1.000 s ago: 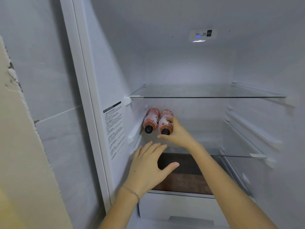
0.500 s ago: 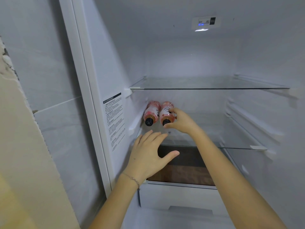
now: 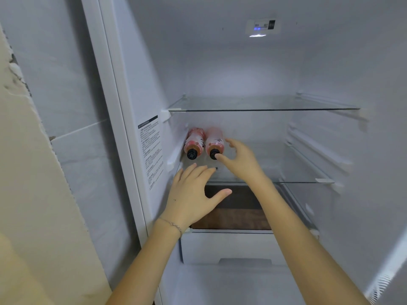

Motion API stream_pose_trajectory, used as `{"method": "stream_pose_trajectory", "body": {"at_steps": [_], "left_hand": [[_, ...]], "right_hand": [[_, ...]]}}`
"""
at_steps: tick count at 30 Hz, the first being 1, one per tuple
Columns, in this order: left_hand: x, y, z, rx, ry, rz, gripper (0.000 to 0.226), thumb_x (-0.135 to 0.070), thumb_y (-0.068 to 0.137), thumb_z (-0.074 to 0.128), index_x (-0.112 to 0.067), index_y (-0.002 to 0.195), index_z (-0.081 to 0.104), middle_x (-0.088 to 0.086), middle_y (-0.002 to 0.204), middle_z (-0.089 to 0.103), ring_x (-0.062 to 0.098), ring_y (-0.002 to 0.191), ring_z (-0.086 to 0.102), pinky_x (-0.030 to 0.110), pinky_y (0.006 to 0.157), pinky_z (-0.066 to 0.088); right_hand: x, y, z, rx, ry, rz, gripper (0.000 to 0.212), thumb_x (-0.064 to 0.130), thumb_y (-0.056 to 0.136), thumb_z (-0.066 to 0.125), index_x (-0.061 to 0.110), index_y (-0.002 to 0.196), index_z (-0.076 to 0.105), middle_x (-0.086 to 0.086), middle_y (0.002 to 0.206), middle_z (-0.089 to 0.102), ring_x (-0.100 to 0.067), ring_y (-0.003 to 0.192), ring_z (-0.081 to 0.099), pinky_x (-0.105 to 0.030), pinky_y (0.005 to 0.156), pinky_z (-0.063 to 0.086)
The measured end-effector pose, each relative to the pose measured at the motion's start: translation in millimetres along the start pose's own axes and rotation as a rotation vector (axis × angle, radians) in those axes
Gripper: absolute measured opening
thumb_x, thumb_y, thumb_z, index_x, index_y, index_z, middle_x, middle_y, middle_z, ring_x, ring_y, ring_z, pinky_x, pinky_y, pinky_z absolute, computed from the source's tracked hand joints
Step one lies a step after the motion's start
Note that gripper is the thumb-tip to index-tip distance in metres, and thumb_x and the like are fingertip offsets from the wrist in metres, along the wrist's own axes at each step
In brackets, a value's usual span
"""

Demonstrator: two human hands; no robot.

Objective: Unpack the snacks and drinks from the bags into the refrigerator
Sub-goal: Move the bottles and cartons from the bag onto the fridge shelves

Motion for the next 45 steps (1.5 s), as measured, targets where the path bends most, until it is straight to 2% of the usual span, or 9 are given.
{"method": "stream_pose_trajectory", "body": {"at_steps": [5,9,15,19,24,32,36,39,45], "left_hand": [[-1,-3,-7,-0.025,-0.079,0.057,0.089,-0.085,0.074,0.026,-0.031,0.144,0.040,-0.011,0.149,0.040,0.013,0.144,0.023,0.040,0.118,0.019],[-17,-1,-16,-0.091,-0.136,0.128,0.088,-0.083,0.075,0.030,-0.030,0.144,0.040,-0.010,0.149,0.041,0.013,0.142,0.027,0.036,0.117,0.019],[-67,-11,-23,-0.106,-0.160,0.234,0.089,-0.085,0.074,0.026,-0.033,0.146,0.035,-0.007,0.153,0.034,0.015,0.145,0.020,0.042,0.119,0.013],[-107,-29,-33,-0.126,-0.231,0.308,0.088,-0.084,0.074,0.025,-0.034,0.145,0.036,-0.005,0.154,0.033,0.017,0.146,0.017,0.045,0.119,0.013],[-161,-60,-47,-0.145,-0.295,0.381,0.084,-0.082,0.075,0.030,-0.034,0.144,0.039,-0.004,0.152,0.036,0.018,0.146,0.018,0.048,0.119,0.012],[-291,-166,-27,0.053,-0.426,0.543,0.087,-0.083,0.072,0.030,-0.035,0.144,0.038,-0.007,0.151,0.039,0.016,0.143,0.026,0.040,0.115,0.019],[-370,-221,-26,0.142,-0.548,0.674,0.085,-0.084,0.072,0.037,-0.033,0.140,0.045,-0.009,0.138,0.052,0.014,0.130,0.043,0.036,0.107,0.036],[-430,-264,-28,0.206,-0.633,0.774,0.083,-0.081,0.072,0.040,-0.034,0.140,0.046,-0.009,0.138,0.053,0.011,0.127,0.045,0.029,0.102,0.037],[-564,-354,-39,0.293,-0.770,1.079,0.076,-0.075,0.080,0.048,-0.033,0.143,0.043,-0.012,0.142,0.050,0.008,0.131,0.044,0.034,0.106,0.041]], "right_hand": [[6,-63,-34,-0.037,-0.186,-0.003,0.069,0.050,0.089,0.060,0.028,0.148,0.033,0.004,0.152,0.037,-0.018,0.139,0.034,-0.043,0.112,0.033],[14,-112,-68,-0.144,-0.324,-0.015,0.069,0.052,0.087,0.061,0.032,0.147,0.033,0.006,0.152,0.035,-0.017,0.140,0.031,-0.044,0.112,0.032],[31,-179,-123,-0.260,-0.503,-0.001,0.071,0.054,0.087,0.059,0.034,0.148,0.030,0.004,0.154,0.032,-0.020,0.145,0.022,-0.045,0.115,0.025],[44,-227,-155,-0.291,-0.561,0.026,0.073,0.054,0.088,0.056,0.036,0.151,0.024,0.007,0.157,0.024,-0.021,0.148,0.011,-0.038,0.118,0.013],[62,-300,-198,-0.340,-0.657,0.050,0.073,0.053,0.088,0.058,0.034,0.150,0.025,0.002,0.157,0.026,-0.024,0.146,0.014,-0.041,0.116,0.015],[56,-452,-278,-0.354,-0.785,0.247,0.072,0.054,0.088,0.057,0.036,0.150,0.024,0.002,0.156,0.028,-0.022,0.144,0.020,-0.042,0.114,0.022],[57,-536,-318,-0.441,-0.826,0.338,0.070,0.050,0.087,0.061,0.032,0.148,0.032,0.001,0.150,0.038,-0.021,0.139,0.030,-0.040,0.109,0.030],[61,-602,-354,-0.508,-0.871,0.415,0.071,0.049,0.085,0.063,0.030,0.147,0.035,0.001,0.147,0.042,-0.020,0.138,0.032,-0.038,0.110,0.031],[71,-737,-426,-0.689,-0.964,0.662,0.071,0.050,0.085,0.063,0.031,0.148,0.035,0.004,0.148,0.041,-0.015,0.139,0.030,-0.037,0.113,0.027]]}}
Point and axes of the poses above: each hand's wrist, its own y-axis towards the middle knuckle, its own z-axis out of the palm, x = y × z, the point moved 4 cm from there along y, towards the middle knuckle
